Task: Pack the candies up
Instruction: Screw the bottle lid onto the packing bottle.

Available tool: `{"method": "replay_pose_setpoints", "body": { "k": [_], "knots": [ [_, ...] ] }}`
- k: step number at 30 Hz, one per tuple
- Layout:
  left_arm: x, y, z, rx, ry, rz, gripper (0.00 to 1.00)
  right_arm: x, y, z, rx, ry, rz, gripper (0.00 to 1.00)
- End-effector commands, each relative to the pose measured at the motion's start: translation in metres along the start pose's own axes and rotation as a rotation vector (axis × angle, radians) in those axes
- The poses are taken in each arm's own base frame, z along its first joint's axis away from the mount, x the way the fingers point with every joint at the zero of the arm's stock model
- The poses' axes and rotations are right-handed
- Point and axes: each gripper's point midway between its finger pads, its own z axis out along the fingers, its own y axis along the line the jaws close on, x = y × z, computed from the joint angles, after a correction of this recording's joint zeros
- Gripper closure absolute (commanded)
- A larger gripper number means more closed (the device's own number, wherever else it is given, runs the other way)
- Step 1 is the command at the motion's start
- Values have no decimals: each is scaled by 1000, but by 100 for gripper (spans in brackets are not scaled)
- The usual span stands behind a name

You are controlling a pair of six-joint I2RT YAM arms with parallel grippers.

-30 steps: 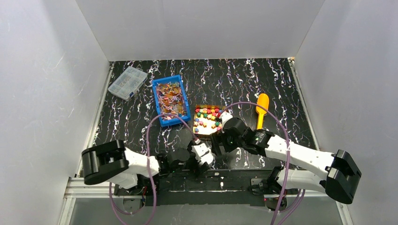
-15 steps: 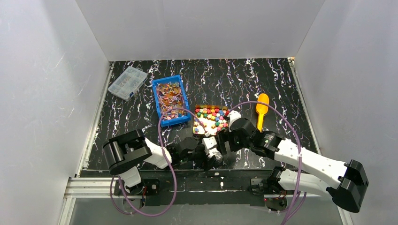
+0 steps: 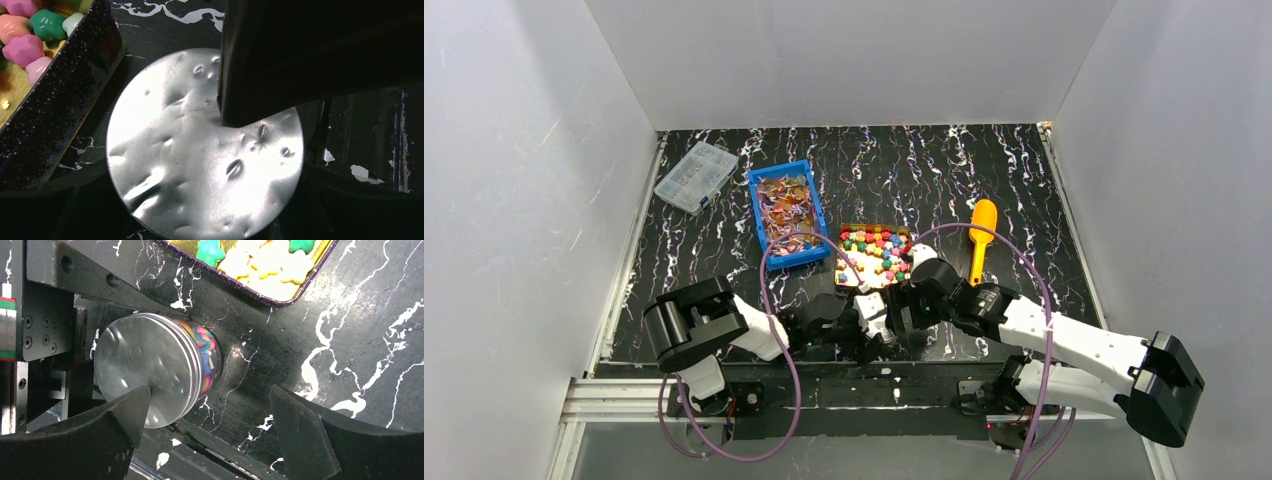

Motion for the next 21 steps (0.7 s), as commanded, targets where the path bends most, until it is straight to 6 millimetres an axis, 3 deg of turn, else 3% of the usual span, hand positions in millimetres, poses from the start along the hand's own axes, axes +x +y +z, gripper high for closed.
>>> {"method": "replay_pose_setpoints", "body": {
  "k": [1,4,7,14,21],
  "knots": [
    [-7,5,-6,-26,-36,16,15,-7,-4,3,29,-48,45,2],
    [-4,5,-8,-29,-33,11,13,-3,-13,4,70,-44,55,2],
    [-2,5,-11,-37,-31,8,2,0,-18,5,100,-40,65,2],
    [2,10,-23,-78,-55,-2,2,4,-19,6,99,-32,91,2],
    [-3,16,-20,-115,-162,-55,2,2,-11,5,57,-34,101,2]
  ]
}}
